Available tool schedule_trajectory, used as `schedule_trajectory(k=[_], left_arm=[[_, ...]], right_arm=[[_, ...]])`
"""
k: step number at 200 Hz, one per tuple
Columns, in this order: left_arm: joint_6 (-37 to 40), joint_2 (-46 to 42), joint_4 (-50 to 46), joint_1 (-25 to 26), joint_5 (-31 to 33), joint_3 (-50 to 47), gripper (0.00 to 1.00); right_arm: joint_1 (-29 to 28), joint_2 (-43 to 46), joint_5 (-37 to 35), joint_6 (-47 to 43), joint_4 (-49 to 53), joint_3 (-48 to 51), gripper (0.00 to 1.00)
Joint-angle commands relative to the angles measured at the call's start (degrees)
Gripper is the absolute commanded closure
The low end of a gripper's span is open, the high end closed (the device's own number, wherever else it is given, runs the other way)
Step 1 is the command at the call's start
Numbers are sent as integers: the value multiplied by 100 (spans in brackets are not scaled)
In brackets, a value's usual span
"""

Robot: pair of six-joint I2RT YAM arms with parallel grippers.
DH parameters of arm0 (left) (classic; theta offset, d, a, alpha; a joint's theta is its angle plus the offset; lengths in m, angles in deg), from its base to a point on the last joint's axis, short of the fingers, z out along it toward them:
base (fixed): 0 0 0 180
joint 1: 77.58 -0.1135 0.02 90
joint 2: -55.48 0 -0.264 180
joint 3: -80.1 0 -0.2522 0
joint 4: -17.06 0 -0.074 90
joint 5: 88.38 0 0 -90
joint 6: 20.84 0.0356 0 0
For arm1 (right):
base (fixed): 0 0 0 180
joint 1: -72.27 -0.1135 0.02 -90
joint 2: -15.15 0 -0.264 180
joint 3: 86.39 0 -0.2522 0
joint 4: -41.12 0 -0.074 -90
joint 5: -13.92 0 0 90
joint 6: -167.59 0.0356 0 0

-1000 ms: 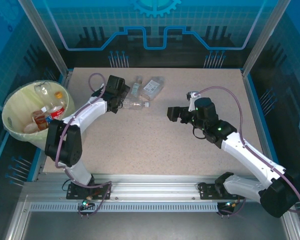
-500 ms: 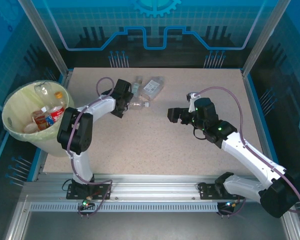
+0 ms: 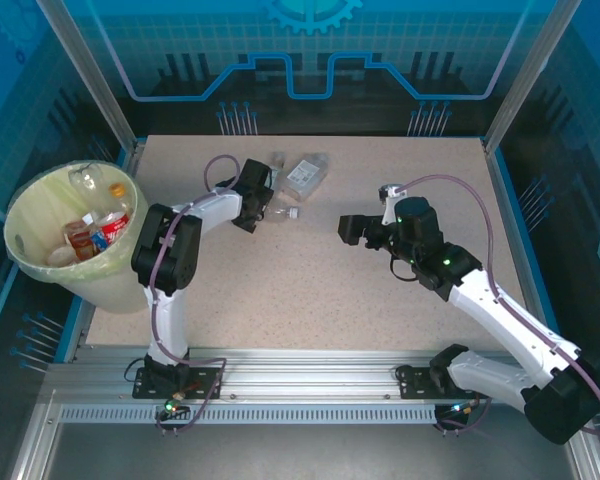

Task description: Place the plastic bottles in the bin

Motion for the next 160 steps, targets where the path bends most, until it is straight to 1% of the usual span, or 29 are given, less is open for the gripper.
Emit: schedule_trajectory(k=[1, 14, 36, 45, 69, 87, 104, 127, 143, 160], left_arm=[[413, -6, 448, 42, 131, -197, 18], [699, -106, 806, 43, 138, -436, 21], [1222, -327, 1358, 43, 39, -808, 30], [1381, -414, 1528, 43, 7, -943, 36], [1812, -652, 1832, 43, -7, -1247, 44], [2203, -900, 2041, 43, -40, -1466, 47], [2576, -1204, 2226, 44, -75, -1643, 48], [3039, -1690, 2230, 50, -101, -1796, 50], [3214, -2103, 2171, 51, 18, -1942, 50], [3355, -2530, 2207, 52, -60, -2095, 51]], right_arm=[[75, 110, 2, 104, 86, 113, 0], [79, 113, -4, 104, 79, 102, 0], [84, 105, -1, 112, 60, 95, 0], [82, 101, -11, 121, 59, 90, 0], [82, 80, 20, 148, 42, 101, 0], [77, 68, 31, 165, 39, 106, 0], [82, 60, 30, 174, 26, 106, 0], [84, 38, 31, 187, -26, 112, 0], [81, 25, 66, 192, -96, 124, 0], [81, -7, 83, 200, -179, 141, 0]])
